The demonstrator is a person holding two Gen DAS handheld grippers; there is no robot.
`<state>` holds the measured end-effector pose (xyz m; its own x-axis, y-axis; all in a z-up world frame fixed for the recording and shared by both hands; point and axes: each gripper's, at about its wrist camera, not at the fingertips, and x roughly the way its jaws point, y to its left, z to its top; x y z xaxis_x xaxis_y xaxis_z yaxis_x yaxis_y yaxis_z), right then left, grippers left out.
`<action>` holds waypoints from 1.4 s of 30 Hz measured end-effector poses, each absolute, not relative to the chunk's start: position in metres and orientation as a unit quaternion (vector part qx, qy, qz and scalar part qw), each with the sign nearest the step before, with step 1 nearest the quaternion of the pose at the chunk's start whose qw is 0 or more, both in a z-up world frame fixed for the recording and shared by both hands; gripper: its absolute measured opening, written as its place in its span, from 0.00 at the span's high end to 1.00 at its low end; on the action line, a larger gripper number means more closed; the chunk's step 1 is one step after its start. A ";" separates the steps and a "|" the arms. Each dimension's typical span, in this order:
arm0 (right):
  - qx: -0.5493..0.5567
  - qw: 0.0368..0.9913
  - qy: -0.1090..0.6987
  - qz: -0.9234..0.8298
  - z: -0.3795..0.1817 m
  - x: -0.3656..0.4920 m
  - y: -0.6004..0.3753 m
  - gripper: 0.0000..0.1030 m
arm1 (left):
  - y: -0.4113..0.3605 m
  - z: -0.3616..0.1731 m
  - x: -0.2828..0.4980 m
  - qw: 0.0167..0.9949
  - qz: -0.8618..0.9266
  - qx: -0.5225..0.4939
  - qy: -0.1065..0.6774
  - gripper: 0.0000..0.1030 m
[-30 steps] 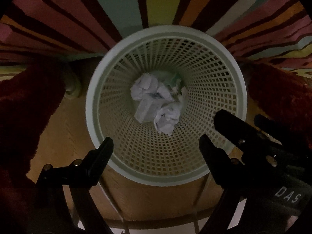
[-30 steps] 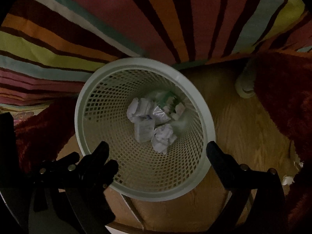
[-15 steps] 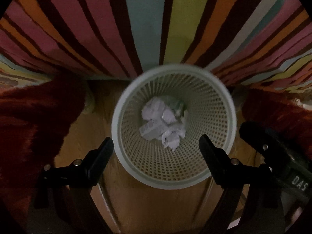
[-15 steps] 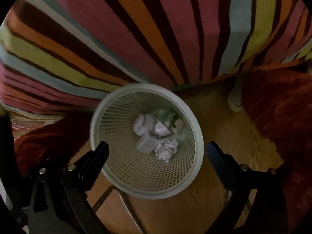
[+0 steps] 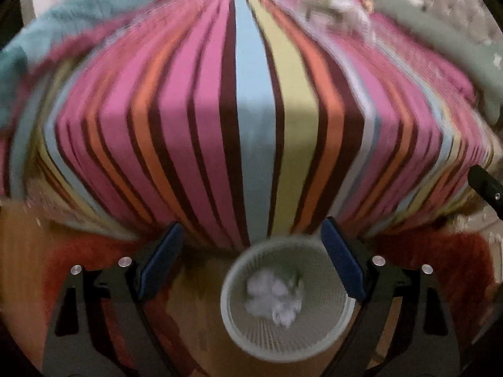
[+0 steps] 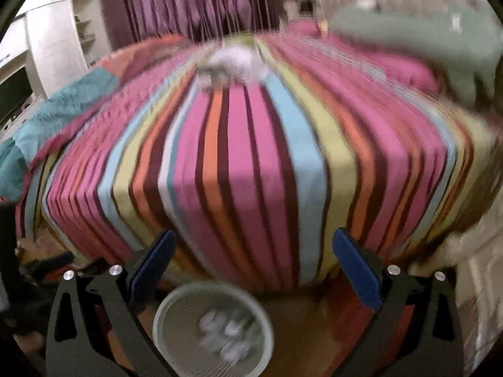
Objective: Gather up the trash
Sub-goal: 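Move both grippers back up toward the remaining trash on the bed, then grasp the forest-print tissue pack with the left gripper while the right grasps the white plastic bag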
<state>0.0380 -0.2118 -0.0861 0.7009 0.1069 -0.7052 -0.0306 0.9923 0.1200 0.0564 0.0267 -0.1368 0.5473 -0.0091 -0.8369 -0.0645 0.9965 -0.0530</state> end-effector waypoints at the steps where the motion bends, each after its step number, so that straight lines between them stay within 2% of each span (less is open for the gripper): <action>1: 0.045 0.925 0.374 0.039 -0.078 0.042 -0.213 0.07 | 0.028 -0.129 0.059 0.885 0.015 -0.041 0.464 0.16; 8: 0.049 0.940 0.333 0.052 -0.038 0.079 -0.228 0.07 | 0.018 -0.077 0.091 0.917 -0.007 -0.008 0.400 0.16; 14: 0.068 0.944 0.320 0.048 -0.023 0.115 -0.242 0.07 | 0.013 -0.059 0.130 0.921 -0.030 0.000 0.388 0.16; 31: 0.022 0.925 0.362 0.113 -0.037 0.246 -0.228 0.07 | -0.031 -0.070 0.264 0.912 -0.086 0.031 0.401 0.16; 42: -0.004 0.909 0.387 0.156 -0.053 0.320 -0.215 0.07 | -0.042 -0.087 0.321 0.904 -0.108 0.054 0.411 0.16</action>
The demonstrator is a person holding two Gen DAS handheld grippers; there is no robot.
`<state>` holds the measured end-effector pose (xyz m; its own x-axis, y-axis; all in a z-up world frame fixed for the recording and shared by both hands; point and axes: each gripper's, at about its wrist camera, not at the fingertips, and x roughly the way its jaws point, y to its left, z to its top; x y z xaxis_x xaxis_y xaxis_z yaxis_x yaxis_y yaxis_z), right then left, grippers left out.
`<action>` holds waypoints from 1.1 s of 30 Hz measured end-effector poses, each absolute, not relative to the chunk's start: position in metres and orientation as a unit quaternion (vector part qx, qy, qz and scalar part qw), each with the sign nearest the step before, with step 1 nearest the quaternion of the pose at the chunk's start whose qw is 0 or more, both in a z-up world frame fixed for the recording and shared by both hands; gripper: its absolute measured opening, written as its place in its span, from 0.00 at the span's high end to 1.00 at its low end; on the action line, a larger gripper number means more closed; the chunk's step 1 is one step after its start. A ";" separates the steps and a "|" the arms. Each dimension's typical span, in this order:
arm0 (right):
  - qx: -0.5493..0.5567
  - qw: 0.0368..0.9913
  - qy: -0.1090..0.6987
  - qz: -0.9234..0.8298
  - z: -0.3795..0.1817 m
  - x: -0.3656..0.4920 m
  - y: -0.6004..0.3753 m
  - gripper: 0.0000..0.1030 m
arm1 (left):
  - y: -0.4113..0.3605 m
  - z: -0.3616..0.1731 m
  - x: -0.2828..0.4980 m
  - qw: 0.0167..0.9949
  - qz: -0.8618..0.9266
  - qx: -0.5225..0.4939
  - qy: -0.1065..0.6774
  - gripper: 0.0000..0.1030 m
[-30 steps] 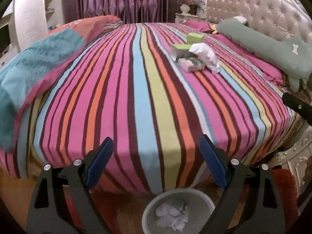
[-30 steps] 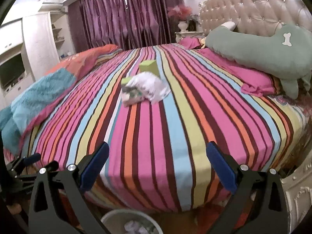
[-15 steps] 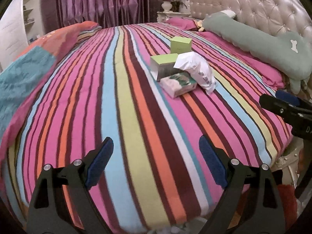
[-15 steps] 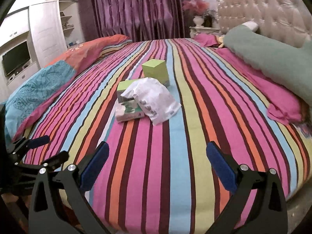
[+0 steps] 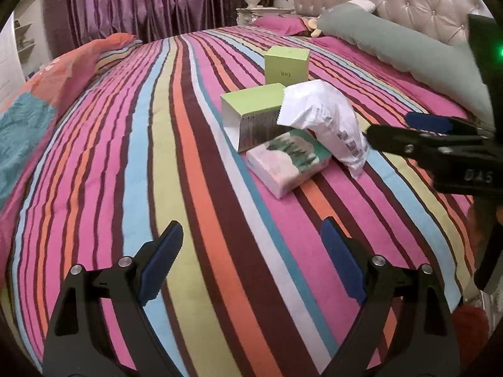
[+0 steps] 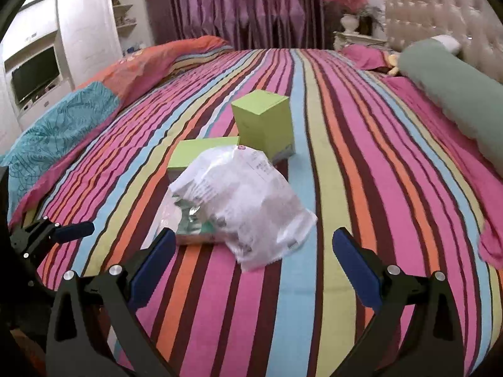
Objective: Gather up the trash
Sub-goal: 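Grasp the forest-print tissue pack with the left gripper while the right grasps the white plastic bag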
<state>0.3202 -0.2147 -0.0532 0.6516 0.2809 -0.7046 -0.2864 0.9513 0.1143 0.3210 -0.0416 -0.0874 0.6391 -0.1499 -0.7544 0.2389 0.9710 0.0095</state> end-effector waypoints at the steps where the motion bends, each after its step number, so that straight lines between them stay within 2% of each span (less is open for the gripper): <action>1: -0.008 0.905 0.393 0.163 -0.057 0.326 -0.212 0.07 | -0.042 -0.089 0.325 0.903 -0.110 0.054 0.412 0.16; 9: -0.049 0.891 0.412 0.183 -0.073 0.357 -0.200 0.07 | -0.051 -0.096 0.357 0.897 -0.135 0.070 0.414 0.16; 26: 0.059 0.876 0.455 0.152 -0.098 0.405 -0.249 0.08 | -0.080 -0.103 0.395 0.886 -0.182 0.087 0.417 0.16; 33: 0.020 0.879 0.453 0.148 -0.100 0.403 -0.240 0.08 | -0.089 -0.114 0.401 0.886 -0.163 0.067 0.429 0.16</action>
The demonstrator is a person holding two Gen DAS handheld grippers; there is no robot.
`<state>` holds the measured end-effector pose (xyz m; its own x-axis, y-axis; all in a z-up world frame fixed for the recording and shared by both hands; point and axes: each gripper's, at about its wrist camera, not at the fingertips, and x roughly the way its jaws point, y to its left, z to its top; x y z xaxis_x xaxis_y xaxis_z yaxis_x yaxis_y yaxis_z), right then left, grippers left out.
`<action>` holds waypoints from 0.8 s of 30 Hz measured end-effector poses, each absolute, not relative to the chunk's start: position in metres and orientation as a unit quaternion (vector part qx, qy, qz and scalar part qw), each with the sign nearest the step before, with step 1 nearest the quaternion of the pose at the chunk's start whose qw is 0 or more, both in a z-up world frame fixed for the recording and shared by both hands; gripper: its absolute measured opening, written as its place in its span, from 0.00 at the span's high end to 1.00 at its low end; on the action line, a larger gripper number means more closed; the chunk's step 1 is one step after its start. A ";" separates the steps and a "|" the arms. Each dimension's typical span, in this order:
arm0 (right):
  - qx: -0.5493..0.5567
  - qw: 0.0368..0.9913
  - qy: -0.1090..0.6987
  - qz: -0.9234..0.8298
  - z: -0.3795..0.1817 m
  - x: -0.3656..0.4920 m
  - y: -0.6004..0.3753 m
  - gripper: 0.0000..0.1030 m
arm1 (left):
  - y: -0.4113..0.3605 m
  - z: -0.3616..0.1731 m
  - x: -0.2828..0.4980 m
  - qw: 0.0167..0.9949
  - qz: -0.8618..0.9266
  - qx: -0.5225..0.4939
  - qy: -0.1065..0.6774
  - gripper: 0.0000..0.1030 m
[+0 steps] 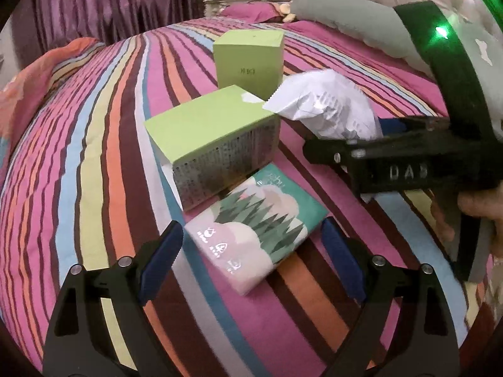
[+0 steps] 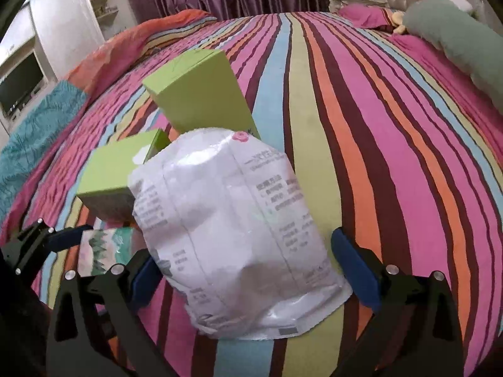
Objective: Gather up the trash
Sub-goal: 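Grasp the forest-print tissue pack with the left gripper while the right grasps the white plastic bag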
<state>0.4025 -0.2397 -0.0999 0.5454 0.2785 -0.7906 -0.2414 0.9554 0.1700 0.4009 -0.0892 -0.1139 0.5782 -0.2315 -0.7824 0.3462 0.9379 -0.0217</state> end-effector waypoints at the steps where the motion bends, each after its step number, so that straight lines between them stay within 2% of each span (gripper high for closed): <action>1: 0.019 0.880 0.451 0.148 -0.100 0.402 -0.240 0.08 | -0.090 -0.114 0.401 0.886 -0.161 0.053 0.431 0.16; 11: 0.002 0.878 0.453 0.156 -0.102 0.402 -0.239 0.10 | -0.096 -0.119 0.406 0.888 -0.107 -0.016 0.447 0.16; 15: -0.022 0.882 0.450 0.136 -0.102 0.400 -0.238 0.23 | -0.095 -0.121 0.407 0.896 -0.062 -0.017 0.440 0.35; 16: -0.021 0.884 0.449 0.129 -0.101 0.399 -0.240 0.30 | -0.093 -0.121 0.405 0.897 -0.059 -0.019 0.437 0.36; 17: -0.017 0.885 0.448 0.126 -0.100 0.397 -0.243 0.32 | -0.092 -0.120 0.403 0.898 -0.059 -0.023 0.435 0.38; 24: 0.015 0.895 0.435 0.098 -0.097 0.383 -0.252 0.35 | -0.080 -0.116 0.392 0.900 -0.076 -0.043 0.427 0.42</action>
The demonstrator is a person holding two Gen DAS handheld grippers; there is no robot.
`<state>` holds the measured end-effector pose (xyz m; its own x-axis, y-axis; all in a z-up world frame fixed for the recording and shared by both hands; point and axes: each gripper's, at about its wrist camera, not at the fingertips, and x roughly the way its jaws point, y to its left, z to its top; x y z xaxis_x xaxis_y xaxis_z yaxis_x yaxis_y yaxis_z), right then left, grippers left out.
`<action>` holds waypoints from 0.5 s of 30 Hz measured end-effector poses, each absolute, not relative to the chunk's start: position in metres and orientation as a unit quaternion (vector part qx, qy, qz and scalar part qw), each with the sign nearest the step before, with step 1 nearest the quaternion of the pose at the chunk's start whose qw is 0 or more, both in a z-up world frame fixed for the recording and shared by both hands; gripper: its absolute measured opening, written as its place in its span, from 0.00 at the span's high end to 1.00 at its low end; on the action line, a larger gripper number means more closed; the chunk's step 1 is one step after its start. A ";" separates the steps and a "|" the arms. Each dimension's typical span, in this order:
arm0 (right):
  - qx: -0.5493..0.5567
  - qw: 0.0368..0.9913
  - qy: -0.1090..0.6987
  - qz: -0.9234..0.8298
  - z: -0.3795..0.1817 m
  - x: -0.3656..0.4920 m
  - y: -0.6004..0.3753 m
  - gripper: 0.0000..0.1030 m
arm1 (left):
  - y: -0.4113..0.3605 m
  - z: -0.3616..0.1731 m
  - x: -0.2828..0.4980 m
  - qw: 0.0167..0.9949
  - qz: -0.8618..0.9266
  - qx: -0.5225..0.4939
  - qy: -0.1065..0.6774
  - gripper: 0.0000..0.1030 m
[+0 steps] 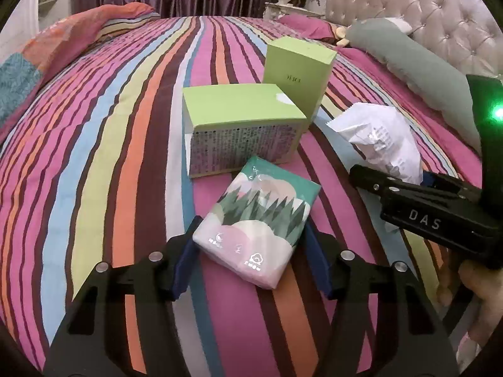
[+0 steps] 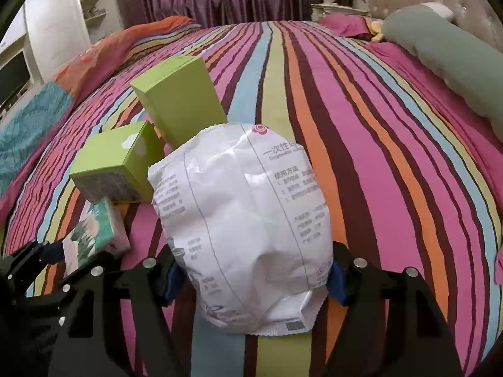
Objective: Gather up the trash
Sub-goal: 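Grasp the forest-print tissue pack with the left gripper while the right grasps the white plastic bag, then carry the tissue pack in the left gripper to the wastebasket while the right carries the bag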
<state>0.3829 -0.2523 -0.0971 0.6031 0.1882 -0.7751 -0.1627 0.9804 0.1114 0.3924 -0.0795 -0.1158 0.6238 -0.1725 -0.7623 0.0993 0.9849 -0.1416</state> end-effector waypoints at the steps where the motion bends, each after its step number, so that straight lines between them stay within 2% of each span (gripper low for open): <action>1: 0.019 0.896 0.433 0.094 -0.096 0.379 -0.253 0.35 | -0.079 -0.115 0.391 0.900 -0.077 -0.043 0.426 0.43; 15: 0.088 0.902 0.413 0.088 -0.074 0.311 -0.258 0.35 | -0.050 -0.083 0.318 0.916 -0.086 -0.040 0.390 0.43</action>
